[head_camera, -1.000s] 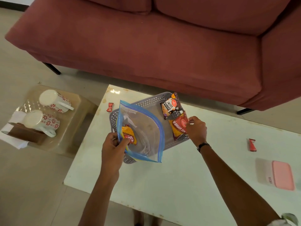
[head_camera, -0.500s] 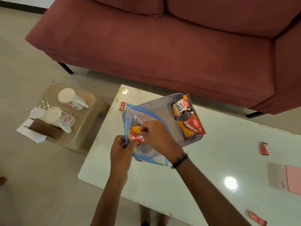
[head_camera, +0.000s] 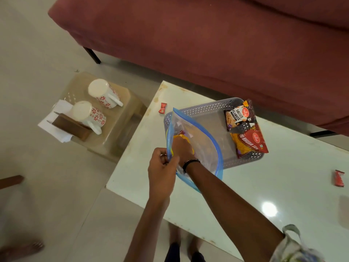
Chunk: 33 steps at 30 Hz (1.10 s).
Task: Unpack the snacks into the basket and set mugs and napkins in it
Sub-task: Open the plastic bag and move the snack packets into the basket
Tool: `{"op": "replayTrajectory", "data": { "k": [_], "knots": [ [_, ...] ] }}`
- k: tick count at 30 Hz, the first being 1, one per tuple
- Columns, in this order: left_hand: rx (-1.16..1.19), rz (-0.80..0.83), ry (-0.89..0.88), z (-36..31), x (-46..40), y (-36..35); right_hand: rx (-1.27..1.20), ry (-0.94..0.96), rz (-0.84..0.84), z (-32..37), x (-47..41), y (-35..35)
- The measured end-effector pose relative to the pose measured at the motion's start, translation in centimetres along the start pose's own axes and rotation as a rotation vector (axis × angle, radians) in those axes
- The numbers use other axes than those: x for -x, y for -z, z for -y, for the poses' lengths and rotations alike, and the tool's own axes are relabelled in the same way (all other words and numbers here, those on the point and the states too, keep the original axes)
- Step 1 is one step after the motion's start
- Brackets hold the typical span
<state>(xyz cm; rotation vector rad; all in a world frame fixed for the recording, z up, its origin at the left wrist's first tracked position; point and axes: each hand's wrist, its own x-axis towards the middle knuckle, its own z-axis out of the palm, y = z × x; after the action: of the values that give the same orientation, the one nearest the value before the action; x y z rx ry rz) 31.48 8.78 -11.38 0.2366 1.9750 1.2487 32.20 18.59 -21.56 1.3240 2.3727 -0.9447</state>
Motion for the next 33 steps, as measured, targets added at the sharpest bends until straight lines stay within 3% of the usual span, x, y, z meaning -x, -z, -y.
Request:
{"op": "replayTrajectory", "data": {
  "k": [4,9,12,16,19,24,29,33],
  "knots": [
    [-0.017,0.013,0.006,-0.2,-0.3,0.3,0.061,-0.009,-0.011,-0.7,-1.1,-1.5],
    [-0.005,0.04,0.006,0.1,-0.4,0.4,0.173,-0.001,0.206,-2.5,-0.6,-2.6],
    [-0.008,0.046,0.007,0.4,-0.5,0.3,0.225,0.006,0.221,-2.7,-0.8,-3.1],
    [-0.02,0.039,0.006,0.7,-0.9,0.4,0.325,-0.028,0.075,-2.2,-1.0,-3.9],
    [-0.019,0.048,0.0,0.9,-1.0,0.5,0.342,0.049,-0.012,-2.8,-1.6,-4.5],
    [0.02,0.051,0.003,1.1,-1.2,0.4,0.235,0.112,-0.113,-3.9,-0.3,-1.0],
    [0.051,0.042,0.009,0.3,-1.3,-0.2,0.08,0.161,-0.417,-4.0,3.4,2.6],
    [0.064,0.022,0.005,-0.5,-1.6,-0.3,-0.103,0.244,-0.49,-3.9,9.0,6.8]
  ]
}}
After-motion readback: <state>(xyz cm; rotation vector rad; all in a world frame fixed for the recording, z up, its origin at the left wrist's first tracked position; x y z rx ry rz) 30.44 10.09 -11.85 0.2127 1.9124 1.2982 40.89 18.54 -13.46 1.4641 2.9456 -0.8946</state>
